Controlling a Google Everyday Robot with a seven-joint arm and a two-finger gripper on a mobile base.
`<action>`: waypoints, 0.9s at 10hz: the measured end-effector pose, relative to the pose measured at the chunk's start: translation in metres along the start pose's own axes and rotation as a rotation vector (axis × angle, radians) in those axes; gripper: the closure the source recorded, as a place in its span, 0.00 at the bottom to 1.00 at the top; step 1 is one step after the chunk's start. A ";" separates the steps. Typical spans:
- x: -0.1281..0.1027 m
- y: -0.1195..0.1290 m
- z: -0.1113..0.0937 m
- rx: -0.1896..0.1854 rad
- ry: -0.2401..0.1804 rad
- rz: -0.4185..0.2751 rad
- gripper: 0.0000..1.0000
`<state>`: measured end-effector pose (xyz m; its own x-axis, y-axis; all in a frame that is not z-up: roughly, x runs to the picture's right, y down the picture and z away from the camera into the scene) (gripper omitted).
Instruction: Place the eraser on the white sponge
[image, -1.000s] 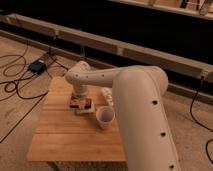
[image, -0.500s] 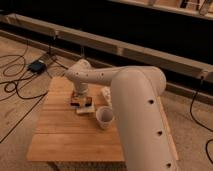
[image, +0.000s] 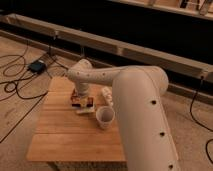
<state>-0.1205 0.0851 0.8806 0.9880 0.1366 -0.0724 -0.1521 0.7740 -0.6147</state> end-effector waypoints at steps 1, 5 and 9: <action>0.003 0.004 -0.001 -0.005 0.003 0.002 0.80; 0.009 0.004 0.002 -0.007 0.001 0.053 0.47; 0.005 -0.003 0.006 0.002 -0.016 0.092 0.20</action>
<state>-0.1149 0.0871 0.8870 0.9691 0.2175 -0.1161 -0.2427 0.7589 -0.6043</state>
